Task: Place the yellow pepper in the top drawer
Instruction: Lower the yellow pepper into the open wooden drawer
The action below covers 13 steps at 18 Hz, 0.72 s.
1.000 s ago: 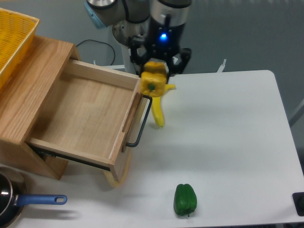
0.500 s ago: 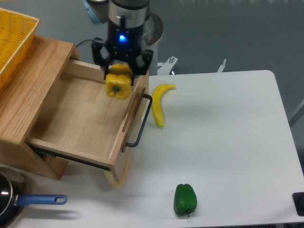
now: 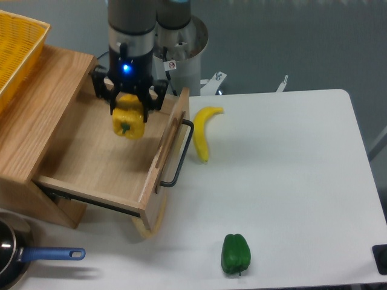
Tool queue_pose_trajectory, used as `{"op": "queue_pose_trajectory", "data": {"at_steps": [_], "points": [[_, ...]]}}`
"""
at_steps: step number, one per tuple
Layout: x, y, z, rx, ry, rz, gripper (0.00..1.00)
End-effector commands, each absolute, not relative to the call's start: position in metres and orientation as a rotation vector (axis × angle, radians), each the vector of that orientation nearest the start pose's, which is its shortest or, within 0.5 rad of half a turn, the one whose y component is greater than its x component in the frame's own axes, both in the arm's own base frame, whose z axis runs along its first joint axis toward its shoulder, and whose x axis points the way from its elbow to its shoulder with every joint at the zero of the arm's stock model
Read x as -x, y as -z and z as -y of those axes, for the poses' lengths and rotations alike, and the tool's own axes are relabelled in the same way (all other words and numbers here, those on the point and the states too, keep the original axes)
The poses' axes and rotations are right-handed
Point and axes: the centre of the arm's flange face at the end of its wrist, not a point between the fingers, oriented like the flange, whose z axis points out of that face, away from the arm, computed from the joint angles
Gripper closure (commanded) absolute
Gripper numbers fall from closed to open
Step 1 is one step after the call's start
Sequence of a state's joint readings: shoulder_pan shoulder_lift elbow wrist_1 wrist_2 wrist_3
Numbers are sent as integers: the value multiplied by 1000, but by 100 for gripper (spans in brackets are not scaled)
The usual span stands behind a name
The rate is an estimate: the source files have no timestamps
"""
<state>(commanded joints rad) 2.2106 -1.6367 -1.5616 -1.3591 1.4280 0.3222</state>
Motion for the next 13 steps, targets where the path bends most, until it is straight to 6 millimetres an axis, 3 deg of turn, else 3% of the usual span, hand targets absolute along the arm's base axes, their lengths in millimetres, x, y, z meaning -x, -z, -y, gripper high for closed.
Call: {"op": "queue_pose_trajectory", "data": {"at_steps": [13], "points": [[205, -445, -539, 2956, 112, 442, 72]]}}
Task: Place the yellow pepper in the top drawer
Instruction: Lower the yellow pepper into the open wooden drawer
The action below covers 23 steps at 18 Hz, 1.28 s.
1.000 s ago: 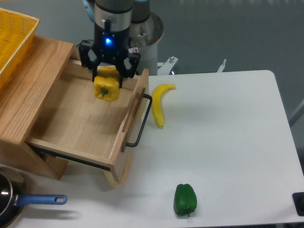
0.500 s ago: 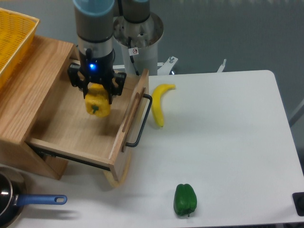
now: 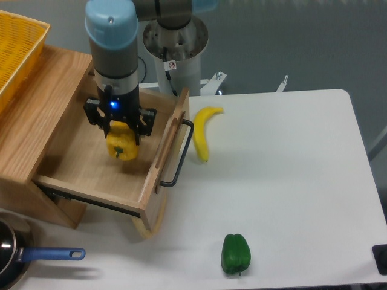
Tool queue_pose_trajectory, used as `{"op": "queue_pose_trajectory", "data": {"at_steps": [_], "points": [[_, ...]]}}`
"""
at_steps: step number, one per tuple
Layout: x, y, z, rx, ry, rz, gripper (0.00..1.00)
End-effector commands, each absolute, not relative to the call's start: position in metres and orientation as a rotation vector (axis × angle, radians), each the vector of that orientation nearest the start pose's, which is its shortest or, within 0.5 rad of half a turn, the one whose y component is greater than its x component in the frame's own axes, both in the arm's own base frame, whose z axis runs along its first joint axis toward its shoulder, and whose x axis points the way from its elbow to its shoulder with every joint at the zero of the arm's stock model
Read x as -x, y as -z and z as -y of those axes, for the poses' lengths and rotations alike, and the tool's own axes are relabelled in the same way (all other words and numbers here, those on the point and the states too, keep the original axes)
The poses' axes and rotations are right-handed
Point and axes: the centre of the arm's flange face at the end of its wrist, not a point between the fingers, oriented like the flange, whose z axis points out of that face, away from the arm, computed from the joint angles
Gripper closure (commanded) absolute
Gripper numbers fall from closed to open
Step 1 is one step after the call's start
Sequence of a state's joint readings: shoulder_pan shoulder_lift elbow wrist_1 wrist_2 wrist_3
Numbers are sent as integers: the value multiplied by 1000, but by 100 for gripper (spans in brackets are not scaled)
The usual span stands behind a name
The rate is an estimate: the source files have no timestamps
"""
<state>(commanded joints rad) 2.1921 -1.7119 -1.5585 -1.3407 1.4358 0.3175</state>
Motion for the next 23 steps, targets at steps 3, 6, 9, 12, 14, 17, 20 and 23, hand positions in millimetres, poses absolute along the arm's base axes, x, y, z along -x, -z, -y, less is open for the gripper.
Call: {"op": "queue_pose_trajectory", "data": {"at_steps": [3, 6, 9, 12, 14, 17, 20, 23], "points": [[208, -439, -542, 2964, 118, 442, 71], [208, -438, -543, 2965, 119, 444, 70], [210, -430, -545, 2982, 115, 444, 66], [207, -429, -547, 2990, 110, 434, 63], [207, -429, -547, 2989, 107, 434, 58], [203, -429, -548, 2990, 107, 425, 52], [204, -426, -550, 2997, 106, 420, 40], [204, -425, -550, 2998, 104, 415, 21]]}}
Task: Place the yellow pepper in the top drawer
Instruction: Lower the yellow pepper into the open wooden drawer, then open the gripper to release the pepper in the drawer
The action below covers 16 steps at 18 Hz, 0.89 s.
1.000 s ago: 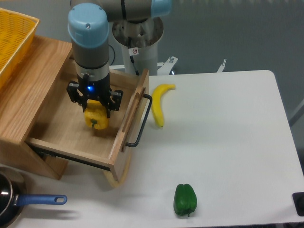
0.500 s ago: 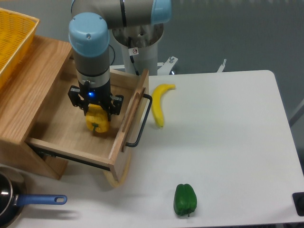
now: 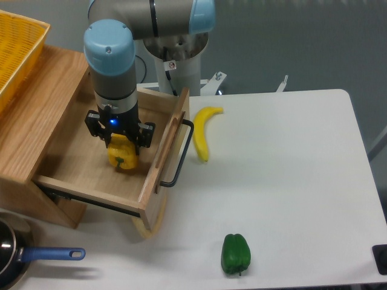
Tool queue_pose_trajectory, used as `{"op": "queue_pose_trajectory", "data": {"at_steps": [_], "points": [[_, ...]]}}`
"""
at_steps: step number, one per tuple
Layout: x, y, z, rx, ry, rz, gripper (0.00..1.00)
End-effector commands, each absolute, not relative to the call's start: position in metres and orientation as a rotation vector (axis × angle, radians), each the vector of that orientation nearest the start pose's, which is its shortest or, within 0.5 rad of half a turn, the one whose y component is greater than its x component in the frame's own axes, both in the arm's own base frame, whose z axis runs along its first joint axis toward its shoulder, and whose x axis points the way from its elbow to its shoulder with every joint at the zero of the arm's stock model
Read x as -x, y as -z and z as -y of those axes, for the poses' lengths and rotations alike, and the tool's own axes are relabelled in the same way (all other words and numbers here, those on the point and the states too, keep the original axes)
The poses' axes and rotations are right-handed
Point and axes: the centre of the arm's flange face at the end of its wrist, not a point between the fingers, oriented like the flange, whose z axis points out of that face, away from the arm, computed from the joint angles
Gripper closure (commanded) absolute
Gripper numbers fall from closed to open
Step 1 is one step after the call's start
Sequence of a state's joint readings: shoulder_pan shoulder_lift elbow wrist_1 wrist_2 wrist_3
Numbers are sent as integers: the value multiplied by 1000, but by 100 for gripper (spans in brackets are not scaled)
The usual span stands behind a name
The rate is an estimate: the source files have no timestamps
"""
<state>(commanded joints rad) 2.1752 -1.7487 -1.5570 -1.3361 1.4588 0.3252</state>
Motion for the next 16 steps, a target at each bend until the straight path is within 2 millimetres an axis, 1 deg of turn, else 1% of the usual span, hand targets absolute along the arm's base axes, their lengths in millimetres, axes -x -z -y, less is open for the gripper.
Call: {"op": "queue_pose_trajectory", "data": {"at_steps": [2, 3, 6, 9, 13, 16], "points": [[200, -426, -551, 3005, 87, 403, 18], [199, -426, -552, 3005, 87, 400, 15], [199, -427, -553, 2994, 78, 393, 10], [200, -428, -554, 2989, 73, 392, 9], [197, -437, -554, 2970, 58, 378, 6], [194, -451, -552, 2948, 41, 369, 6]]}}
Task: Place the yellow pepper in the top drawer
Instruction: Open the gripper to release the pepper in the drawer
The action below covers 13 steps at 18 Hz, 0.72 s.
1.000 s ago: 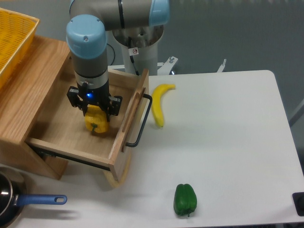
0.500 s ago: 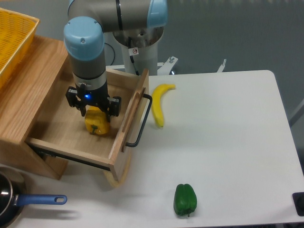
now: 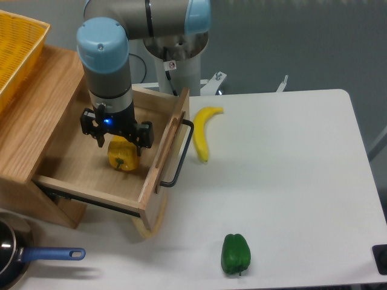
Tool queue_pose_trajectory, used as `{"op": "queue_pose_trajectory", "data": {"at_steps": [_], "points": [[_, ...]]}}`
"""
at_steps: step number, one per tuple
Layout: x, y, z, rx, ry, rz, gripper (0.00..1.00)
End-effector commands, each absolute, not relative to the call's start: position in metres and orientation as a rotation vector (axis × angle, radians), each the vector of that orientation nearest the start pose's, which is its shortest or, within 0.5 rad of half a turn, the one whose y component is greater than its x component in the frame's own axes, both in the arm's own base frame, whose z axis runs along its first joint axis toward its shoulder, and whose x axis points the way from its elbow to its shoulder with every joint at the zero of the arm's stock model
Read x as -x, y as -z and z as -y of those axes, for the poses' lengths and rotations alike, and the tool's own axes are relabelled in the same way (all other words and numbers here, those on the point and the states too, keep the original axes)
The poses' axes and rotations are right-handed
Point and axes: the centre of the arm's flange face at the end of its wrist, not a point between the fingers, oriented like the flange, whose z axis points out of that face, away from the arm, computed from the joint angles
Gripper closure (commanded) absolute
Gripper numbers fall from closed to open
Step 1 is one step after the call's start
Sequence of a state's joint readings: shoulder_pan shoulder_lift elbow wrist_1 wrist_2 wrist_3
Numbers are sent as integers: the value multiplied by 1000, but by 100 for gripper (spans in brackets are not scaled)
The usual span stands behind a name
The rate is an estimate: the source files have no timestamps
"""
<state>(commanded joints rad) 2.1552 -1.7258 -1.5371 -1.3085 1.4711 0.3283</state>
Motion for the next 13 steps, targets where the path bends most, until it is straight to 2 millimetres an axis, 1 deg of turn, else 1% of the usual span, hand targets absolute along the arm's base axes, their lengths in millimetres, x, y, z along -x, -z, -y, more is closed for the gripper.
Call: {"op": "queue_pose_trajectory", "data": {"at_steps": [4, 7, 10, 13], "points": [[188, -474, -543, 2913, 14, 362, 2], [187, -488, -537, 2889, -5, 357, 1], [190, -501, -537, 2858, -28, 359, 1], [195, -508, -537, 2827, -56, 340, 0]]}}
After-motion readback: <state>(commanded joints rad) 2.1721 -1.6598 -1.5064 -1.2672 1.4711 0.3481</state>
